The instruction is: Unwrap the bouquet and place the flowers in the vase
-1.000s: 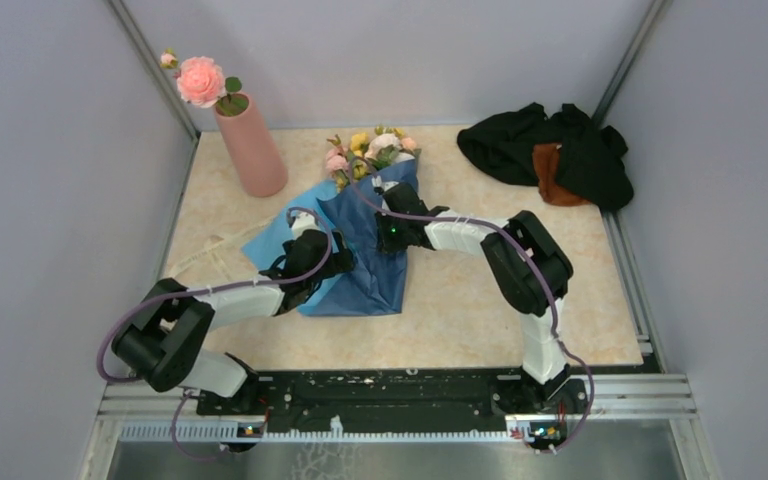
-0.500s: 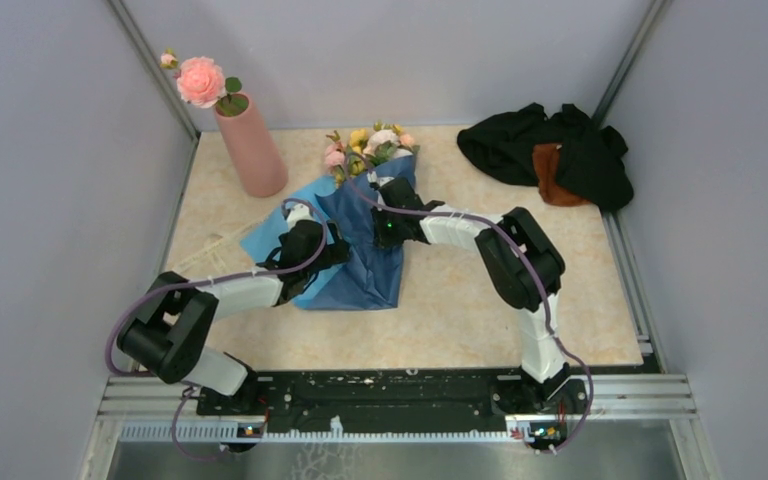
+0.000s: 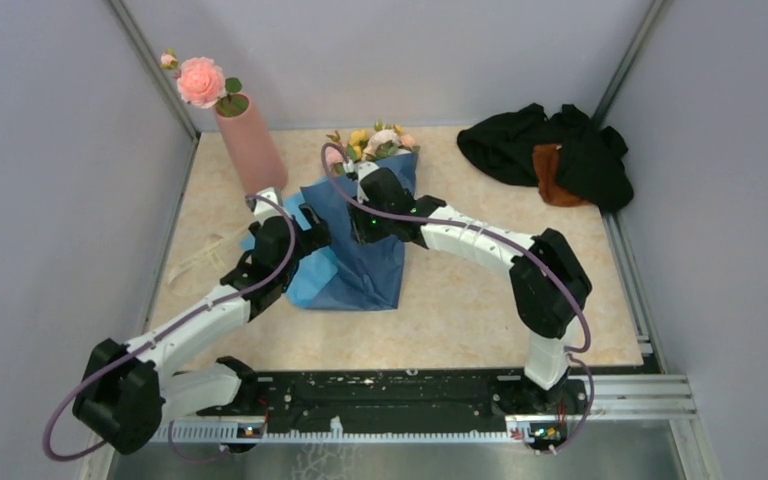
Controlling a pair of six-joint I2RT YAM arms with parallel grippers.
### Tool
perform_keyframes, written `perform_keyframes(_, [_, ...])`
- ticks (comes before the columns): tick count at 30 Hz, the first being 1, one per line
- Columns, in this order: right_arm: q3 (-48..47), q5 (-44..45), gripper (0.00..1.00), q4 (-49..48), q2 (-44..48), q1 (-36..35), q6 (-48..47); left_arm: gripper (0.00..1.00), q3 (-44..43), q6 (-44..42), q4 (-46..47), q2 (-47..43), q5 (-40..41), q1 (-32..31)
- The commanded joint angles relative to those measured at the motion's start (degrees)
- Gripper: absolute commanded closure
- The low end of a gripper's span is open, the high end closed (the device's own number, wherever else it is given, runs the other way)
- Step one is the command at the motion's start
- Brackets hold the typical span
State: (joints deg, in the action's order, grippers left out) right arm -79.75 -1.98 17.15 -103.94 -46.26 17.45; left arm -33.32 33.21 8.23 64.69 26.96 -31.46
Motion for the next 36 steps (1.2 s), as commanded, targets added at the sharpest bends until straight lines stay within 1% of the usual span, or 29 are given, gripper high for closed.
perform_keyframes(1, [-5.93, 1.71, 0.64, 2.97, 0.95, -2.77, -1.65, 0.01, -2.17, -1.51, -9.93, -4.23, 6.25, 0.97])
perform_keyframes(4, [-10.68, 3.24, 0.57, 5.42, -2.51, -4.58, -2.02, 0.01, -1.16, -0.21, -12.52, -8.26, 7.36, 1.57])
perform_keyframes(7, [-17.25, 4.05, 0.51, 8.42, -8.51, -6.15, -2.51, 0.01, -0.02, 1.42, -15.42, -11.93, 9.62, 1.74])
perform_keyframes(12, [-27.23, 4.89, 0.52, 12.84, -16.99, -7.59, -3.04, 0.01, 1.19, 3.78, -20.07, -16.29, 12.38, 1.83])
perform_keyframes(17, [-38.55, 7.24, 0.54, 19.1, -25.17, -8.13, -4.04, 0.01, 1.61, 7.15, -24.69, -17.25, 14.62, 1.87])
perform_keyframes(21, [-41.72, 8.85, 0.66, 20.68, -28.01, -8.1, -4.18, 0.01, 2.69, 7.26, -24.71, -18.6, 14.17, 1.98])
perform_keyframes(24, [-41.83, 10.04, 0.89, 20.91, -28.25, -8.16, -3.93, 0.01, 3.08, 6.73, -24.65, -19.36, 14.04, 1.96])
perform_keyframes(25, [-41.78, 10.41, 0.96, 20.99, -28.03, -8.14, -3.72, 0.01, 3.16, 6.52, -24.56, -19.54, 14.0, 1.93])
perform_keyframes(26, [-41.63, 10.72, 1.0, 20.92, -27.82, -8.13, -3.52, 0.01, 3.22, 6.34, -24.51, -19.58, 13.9, 1.94])
perform_keyframes(30, [-39.05, 11.95, 1.0, 19.38, -24.62, -8.12, -3.05, 0.01, 3.09, 5.79, -24.23, -19.66, 13.07, 1.93])
perform_keyframes(36, [-31.16, 14.22, 1.0, 16.42, -14.34, -8.07, -2.15, 0.01, 3.47, 5.37, -22.88, -19.41, 11.09, 1.93])
